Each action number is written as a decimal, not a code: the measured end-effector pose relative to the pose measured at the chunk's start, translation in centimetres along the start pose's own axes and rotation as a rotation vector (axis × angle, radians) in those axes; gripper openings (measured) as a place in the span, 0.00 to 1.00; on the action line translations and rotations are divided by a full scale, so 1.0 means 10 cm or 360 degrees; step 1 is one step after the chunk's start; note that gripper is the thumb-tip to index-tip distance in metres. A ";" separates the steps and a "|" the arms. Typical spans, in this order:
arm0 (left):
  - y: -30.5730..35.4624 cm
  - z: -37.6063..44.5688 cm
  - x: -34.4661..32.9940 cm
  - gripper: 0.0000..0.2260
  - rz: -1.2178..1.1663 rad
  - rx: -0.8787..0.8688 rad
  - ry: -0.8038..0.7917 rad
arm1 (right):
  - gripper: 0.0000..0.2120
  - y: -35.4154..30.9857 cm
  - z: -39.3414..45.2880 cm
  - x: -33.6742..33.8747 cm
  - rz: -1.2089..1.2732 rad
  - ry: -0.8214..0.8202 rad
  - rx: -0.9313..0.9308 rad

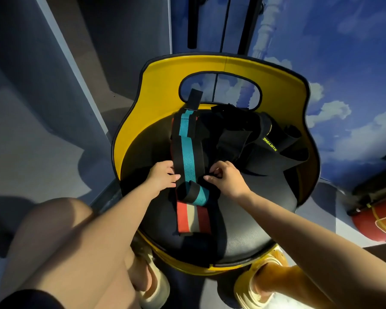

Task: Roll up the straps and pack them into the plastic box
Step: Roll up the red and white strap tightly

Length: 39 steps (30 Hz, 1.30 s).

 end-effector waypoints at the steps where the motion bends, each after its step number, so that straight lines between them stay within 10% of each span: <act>1: -0.01 -0.01 0.00 0.19 0.0006 -0.0022 0.0028 | 0.13 -0.01 -0.04 0.00 -0.0065 0.0029 0.0069; 6: -0.04 -0.12 -0.01 0.21 0.0060 -0.0053 0.0149 | 0.14 -0.11 -0.24 -0.07 -0.0411 -0.0049 0.0447; 17: -0.33 -0.46 -0.18 0.18 0.0367 0.0311 -0.0024 | 0.23 -0.04 -0.50 -0.32 -0.0265 -0.0627 0.0211; 26: -0.26 -0.49 -0.21 0.19 0.0852 -0.0064 0.0151 | 0.18 -0.14 -0.60 -0.29 -0.0234 -0.0599 0.0294; 39: -0.35 -0.59 -0.23 0.22 -0.0187 0.0358 -0.0050 | 0.08 -0.33 -0.80 -0.06 -0.0505 0.0320 0.0813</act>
Point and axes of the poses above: each hand's wrist, its own z-axis towards the middle knuckle, its own x-axis out of the back of the hand, y = z × x, the point moved 7 cm from there along z, towards the middle knuckle, and after that the axes turned 7 degrees about -z, right-handed, at the moved point
